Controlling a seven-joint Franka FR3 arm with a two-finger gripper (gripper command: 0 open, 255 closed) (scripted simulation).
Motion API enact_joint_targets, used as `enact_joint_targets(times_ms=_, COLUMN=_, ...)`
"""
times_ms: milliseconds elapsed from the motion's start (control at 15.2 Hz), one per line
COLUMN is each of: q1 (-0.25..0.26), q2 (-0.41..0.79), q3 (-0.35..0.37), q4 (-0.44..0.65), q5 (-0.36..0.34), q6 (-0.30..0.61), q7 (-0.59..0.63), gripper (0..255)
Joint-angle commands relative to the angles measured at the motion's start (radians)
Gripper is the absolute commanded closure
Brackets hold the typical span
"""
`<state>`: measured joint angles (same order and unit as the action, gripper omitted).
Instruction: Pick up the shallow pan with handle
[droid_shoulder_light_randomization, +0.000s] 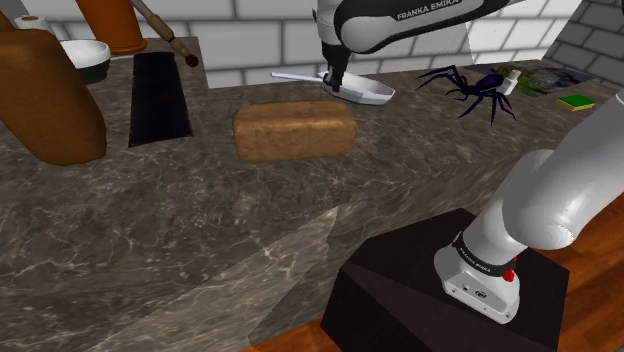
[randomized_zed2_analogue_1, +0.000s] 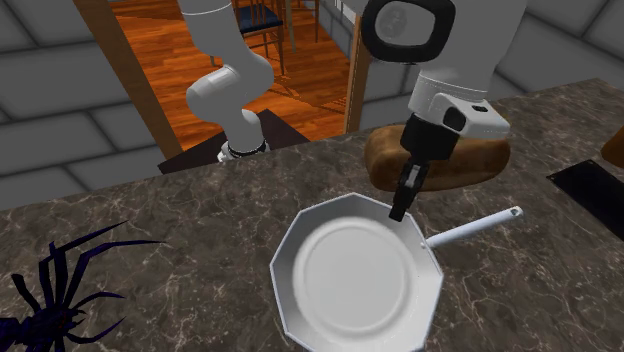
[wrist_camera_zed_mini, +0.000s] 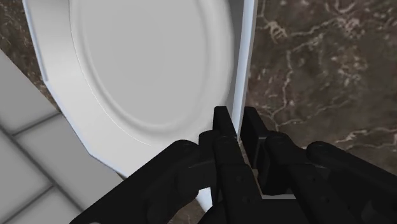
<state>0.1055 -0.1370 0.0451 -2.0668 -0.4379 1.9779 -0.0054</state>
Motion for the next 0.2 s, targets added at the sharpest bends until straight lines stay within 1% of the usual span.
enact_joint_targets(times_ms=0, q1=0.002, q2=-0.002, q3=0.002, q4=0.027, q5=0.005, q6=-0.027, q7=-0.01, gripper=255)
enact_joint_targets(times_ms=132, q1=0.002, q2=-0.002, q3=0.002, q4=0.028, q5=0.005, q6=-0.029, q7=-0.011, gripper=255)
